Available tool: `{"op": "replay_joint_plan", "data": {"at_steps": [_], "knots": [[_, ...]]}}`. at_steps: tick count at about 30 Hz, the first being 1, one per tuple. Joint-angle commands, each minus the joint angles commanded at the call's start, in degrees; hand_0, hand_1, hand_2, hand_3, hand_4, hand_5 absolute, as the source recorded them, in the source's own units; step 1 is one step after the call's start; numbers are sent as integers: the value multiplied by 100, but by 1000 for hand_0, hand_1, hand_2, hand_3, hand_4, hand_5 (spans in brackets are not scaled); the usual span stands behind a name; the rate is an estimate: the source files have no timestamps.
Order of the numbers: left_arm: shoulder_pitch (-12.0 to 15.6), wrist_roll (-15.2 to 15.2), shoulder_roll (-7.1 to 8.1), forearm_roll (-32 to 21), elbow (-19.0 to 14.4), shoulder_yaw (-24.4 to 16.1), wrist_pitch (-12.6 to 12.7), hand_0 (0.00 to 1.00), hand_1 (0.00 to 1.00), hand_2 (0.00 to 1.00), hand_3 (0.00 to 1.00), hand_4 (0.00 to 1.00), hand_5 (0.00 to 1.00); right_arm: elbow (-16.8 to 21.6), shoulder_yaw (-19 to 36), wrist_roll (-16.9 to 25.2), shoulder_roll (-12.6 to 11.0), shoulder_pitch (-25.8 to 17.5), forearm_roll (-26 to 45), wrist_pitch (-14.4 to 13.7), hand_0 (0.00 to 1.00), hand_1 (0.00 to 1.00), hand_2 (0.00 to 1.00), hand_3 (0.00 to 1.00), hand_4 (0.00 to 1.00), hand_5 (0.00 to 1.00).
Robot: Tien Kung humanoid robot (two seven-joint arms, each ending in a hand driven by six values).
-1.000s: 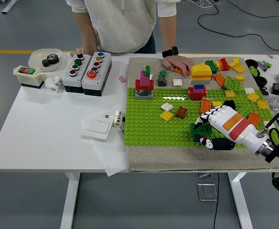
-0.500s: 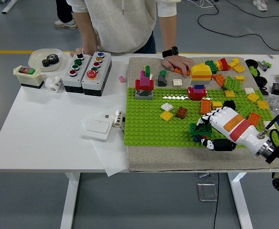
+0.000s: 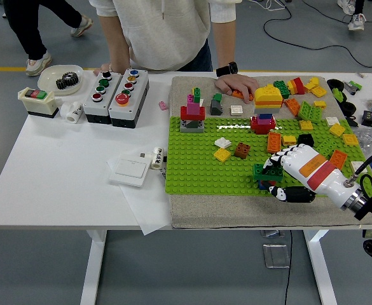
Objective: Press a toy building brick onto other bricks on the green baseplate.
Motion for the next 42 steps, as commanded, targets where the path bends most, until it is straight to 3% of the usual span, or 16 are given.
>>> {"op": "replay_joint_plan", "data": {"at_steps": [42], "knots": [[-48,-23,-4,-64,7,36,-9,502,606,767,790,837,826,-55,-381,137,-78,331,-61,122,461,468,514,509,623,461]]}}
